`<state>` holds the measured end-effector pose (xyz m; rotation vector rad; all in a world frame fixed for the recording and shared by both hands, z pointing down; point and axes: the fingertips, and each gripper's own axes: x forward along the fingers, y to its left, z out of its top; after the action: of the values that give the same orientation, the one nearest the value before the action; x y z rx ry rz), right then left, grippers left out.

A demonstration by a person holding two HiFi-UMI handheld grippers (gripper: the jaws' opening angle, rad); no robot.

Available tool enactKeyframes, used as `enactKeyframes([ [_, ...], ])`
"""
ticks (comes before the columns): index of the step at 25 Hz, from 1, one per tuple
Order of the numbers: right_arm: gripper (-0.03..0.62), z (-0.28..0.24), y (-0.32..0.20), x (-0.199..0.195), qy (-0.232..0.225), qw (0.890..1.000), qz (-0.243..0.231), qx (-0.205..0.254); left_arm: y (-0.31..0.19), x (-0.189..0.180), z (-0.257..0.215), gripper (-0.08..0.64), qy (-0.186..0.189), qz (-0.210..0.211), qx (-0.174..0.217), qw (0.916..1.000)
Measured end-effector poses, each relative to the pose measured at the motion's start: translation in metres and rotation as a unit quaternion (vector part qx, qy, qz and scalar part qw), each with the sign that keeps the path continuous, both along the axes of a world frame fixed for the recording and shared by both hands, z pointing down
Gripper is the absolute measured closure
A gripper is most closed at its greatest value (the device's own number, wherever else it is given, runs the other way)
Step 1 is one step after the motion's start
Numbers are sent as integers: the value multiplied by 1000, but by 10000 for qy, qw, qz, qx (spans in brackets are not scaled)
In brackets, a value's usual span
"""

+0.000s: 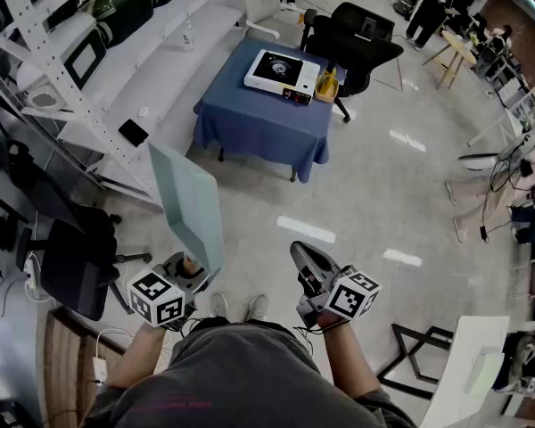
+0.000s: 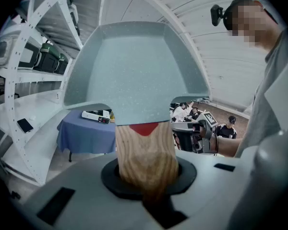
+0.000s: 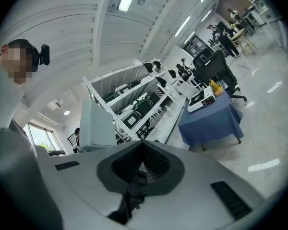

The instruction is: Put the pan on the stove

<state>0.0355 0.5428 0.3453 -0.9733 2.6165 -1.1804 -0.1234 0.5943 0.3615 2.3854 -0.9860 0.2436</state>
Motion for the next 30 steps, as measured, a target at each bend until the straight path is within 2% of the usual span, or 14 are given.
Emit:
enactKeyframes([
  [8, 591, 3, -10, 22, -9, 10000, -84, -30, -9, 24, 2, 503, -8, -76, -17, 10000],
  [14, 589, 12, -16, 35, 181, 9993, -290, 115, -8, 40, 8, 503, -63, -164, -70, 9998],
  [22, 589, 33, -16, 59, 80, 9990, -408, -162, -10, 64, 16, 503, -87, -212, -200, 9995],
  [30, 589, 44, -28, 87, 48, 9992, -214, -327, -23, 82, 11, 503, -92, -183, -140, 9997],
])
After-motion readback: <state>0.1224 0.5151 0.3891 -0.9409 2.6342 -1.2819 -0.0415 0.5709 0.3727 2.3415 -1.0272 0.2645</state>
